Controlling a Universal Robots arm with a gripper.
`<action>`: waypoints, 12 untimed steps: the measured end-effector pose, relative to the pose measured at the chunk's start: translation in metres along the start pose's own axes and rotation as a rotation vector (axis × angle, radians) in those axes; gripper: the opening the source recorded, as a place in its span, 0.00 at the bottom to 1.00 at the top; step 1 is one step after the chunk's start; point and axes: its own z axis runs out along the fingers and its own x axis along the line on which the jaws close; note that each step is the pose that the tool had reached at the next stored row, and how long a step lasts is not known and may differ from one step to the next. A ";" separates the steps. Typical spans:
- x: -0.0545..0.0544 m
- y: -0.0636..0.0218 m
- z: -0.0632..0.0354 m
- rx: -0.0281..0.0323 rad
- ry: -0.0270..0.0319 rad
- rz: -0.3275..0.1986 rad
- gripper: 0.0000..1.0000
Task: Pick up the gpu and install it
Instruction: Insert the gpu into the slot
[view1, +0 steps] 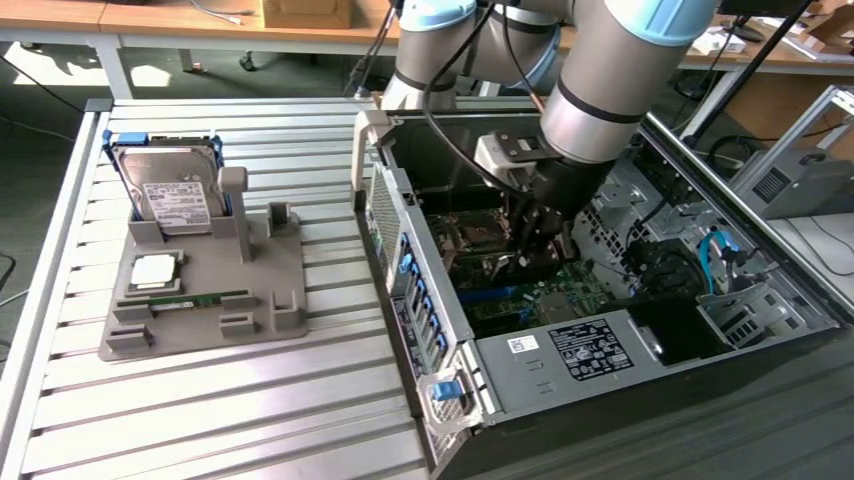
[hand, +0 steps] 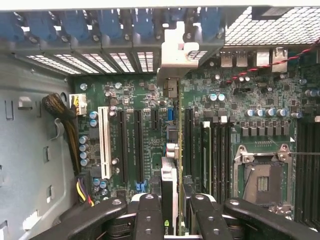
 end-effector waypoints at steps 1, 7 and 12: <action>0.000 0.0008 0.0001 0.0001 0.0001 0.000 0.27; 0.001 0.0099 0.0018 -0.0001 0.0003 0.000 0.27; 0.002 0.0146 0.0025 0.0000 0.0001 0.000 0.27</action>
